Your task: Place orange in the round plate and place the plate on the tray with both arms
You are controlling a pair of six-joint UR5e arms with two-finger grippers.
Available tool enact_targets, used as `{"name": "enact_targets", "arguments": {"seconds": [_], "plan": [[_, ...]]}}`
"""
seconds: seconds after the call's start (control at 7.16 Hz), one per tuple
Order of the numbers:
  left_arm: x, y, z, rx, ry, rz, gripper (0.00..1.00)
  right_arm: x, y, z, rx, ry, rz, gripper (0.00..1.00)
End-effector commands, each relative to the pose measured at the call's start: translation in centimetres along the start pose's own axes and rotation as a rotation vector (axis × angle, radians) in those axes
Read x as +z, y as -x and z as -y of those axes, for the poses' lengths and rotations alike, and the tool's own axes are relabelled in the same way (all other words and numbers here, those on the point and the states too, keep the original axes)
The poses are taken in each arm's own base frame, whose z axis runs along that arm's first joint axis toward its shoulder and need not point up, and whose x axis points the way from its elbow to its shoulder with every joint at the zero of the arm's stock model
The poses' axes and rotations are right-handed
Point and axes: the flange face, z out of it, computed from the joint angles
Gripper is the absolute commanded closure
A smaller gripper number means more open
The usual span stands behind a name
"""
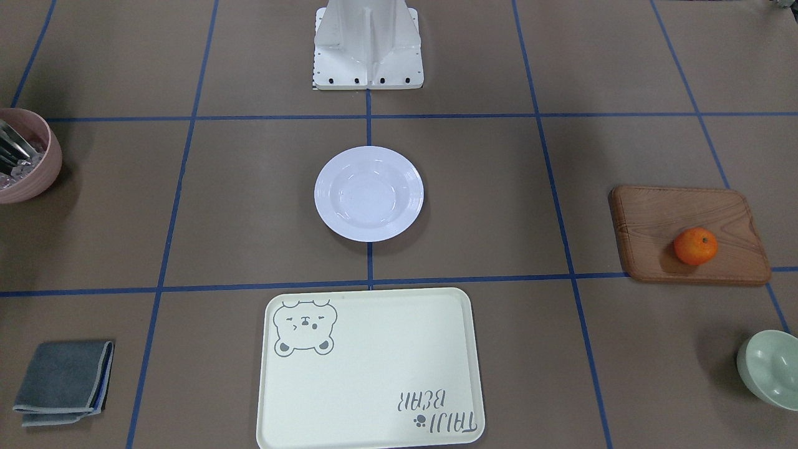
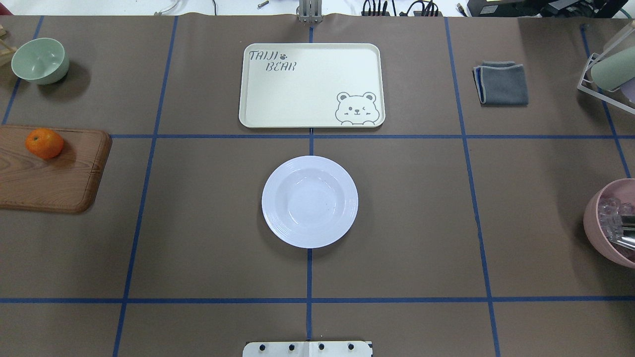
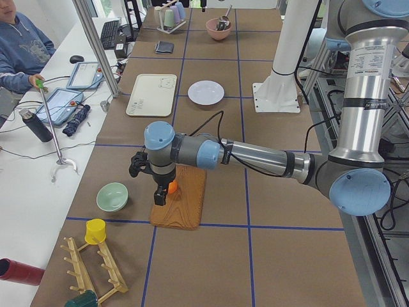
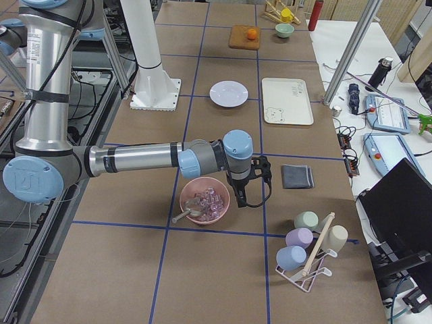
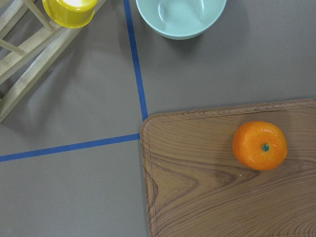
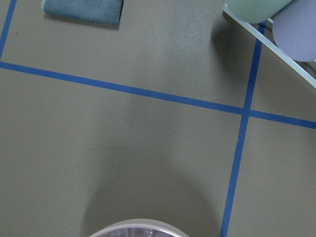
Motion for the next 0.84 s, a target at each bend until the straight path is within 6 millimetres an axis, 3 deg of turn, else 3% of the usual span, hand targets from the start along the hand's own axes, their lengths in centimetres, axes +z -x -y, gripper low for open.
{"name": "enact_targets", "arguments": {"seconds": [0.0, 0.28, 0.7], "plan": [[0.1, -0.1, 0.0, 0.009, -0.005, -0.001, 0.02, 0.0, 0.4, 0.4, -0.001, 0.000, 0.003, 0.00], [1.3, -2.0, 0.7, 0.052, 0.013, -0.005, 0.02, 0.5, 0.7, 0.4, -0.002, 0.010, 0.007, 0.00], [1.0, -3.3, 0.6, 0.077, -0.002, -0.014, 0.02, 1.1, 1.7, 0.8, -0.023, 0.019, 0.011, 0.00]]}}
